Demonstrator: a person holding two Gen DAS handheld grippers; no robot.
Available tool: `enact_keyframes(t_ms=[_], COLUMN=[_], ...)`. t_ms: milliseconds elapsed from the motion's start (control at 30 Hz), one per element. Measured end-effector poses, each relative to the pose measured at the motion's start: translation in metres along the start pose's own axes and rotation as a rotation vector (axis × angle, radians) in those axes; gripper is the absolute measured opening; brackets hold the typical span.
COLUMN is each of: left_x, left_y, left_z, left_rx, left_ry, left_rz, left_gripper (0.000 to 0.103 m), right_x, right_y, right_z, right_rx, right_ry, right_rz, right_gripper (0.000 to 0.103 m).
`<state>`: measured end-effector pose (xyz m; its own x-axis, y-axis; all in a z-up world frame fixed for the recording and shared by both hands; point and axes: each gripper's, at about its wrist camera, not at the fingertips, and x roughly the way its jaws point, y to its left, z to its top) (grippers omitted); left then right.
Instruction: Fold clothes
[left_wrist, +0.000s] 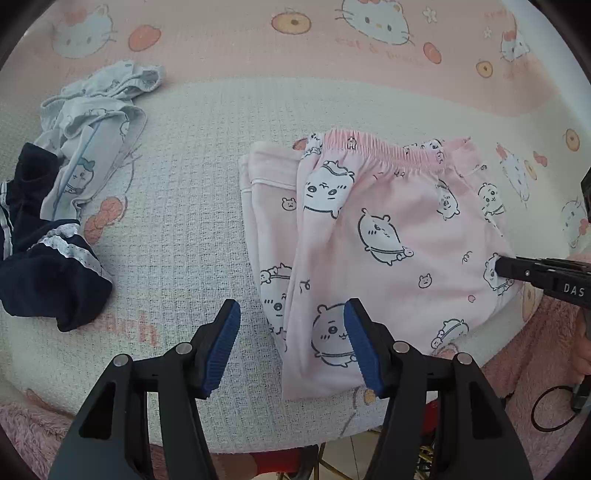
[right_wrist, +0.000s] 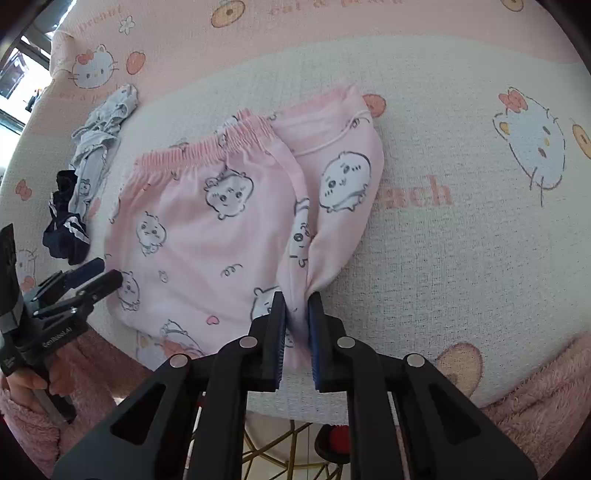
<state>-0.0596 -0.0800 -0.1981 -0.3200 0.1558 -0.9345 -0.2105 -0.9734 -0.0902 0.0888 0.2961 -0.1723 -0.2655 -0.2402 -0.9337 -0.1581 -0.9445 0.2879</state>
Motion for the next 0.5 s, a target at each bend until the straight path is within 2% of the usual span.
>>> enact_keyframes(t_ms=[100,167,233,333,400,500], left_x=[-0.005,-0.009,-0.013,-0.015,-0.016,-0.018], left_y=[-0.001,-0.001,0.004,0.014,0.024,0.042], left_z=[0.005,0.011,0.016,0.019,0.021,0.026], left_rx=[0.027,0.056,0.04,-0.009,-0.038,-0.082], left_ry=[-0.034,-0.077,-0.099,-0.106,-0.13,-0.169], left_rz=[0.012,0.04,0.008,-0.04,-0.035,-0.024], left_gripper=[0.061,0.061,0.061,0.061,0.061,0.061], right_x=[-0.01,-0.009,-0.015,0.008,0.043,0.082], right_y=[0.024,0.061,0.084,0.132,0.168,0.2], right_z=[0.007,0.037,0.047,0.076,0.096,0.101], right_rx=[-0.092,-0.194,-0.269,-0.328,-0.345,-0.342], right_ry=[-0.032,-0.033,-0.037,-0.034,-0.031,0.0], right_rz=[-0.01,-0.059,-0.06,-0.04,-0.019,0.049], right_gripper=[0.01,0.01,0.01,0.01,0.01,0.01])
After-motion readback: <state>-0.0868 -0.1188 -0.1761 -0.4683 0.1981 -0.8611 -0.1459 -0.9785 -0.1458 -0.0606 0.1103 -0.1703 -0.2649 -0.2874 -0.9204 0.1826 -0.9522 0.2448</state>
